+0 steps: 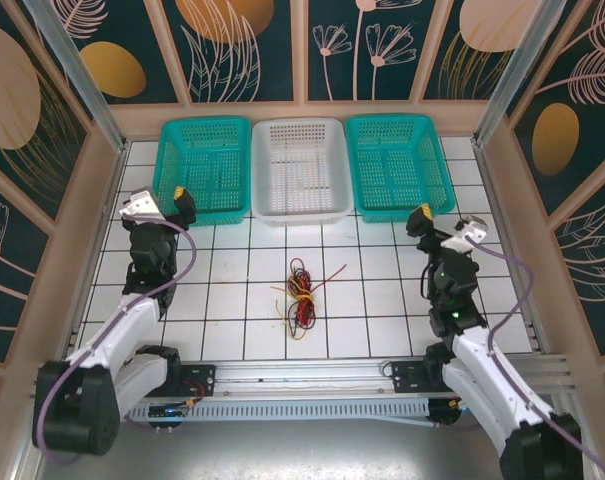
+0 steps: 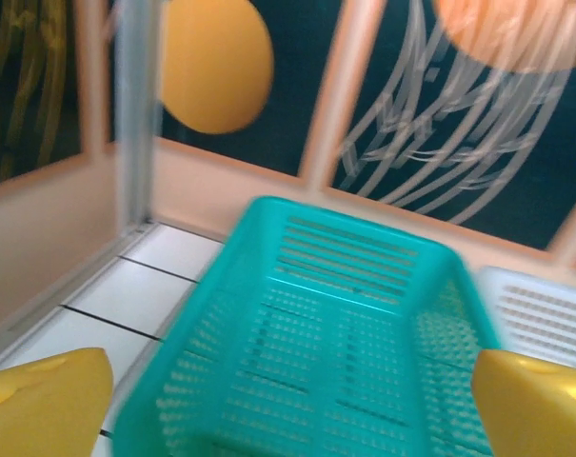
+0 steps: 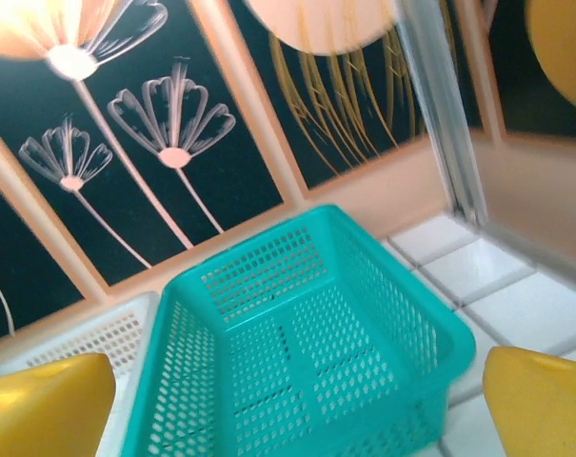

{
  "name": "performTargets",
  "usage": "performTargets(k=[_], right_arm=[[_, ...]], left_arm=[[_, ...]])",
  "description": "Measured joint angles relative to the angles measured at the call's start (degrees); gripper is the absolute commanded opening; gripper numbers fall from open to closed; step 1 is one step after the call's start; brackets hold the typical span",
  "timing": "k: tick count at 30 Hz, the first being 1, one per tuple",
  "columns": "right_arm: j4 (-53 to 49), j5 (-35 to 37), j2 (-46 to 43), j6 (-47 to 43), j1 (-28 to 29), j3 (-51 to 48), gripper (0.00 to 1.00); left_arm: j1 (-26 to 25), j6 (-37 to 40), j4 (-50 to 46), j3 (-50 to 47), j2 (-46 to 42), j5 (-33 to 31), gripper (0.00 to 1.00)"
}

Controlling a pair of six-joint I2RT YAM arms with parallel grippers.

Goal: Untangle the cables

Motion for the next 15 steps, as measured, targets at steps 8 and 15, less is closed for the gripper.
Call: performTargets(k=[8, 15], right_arm=[[-34.53, -3.21, 10.03, 21.66, 4.39, 8.63, 0.99], [-47.50, 4.90, 36.15, 27.28, 37.03, 31.23, 0.91]], left_arm=[[-3.98, -13.44, -20.37, 4.98, -9.14, 8.76, 0.99], [-3.98, -16.55, -28.83, 10.86, -9.81, 11.32, 0.99]])
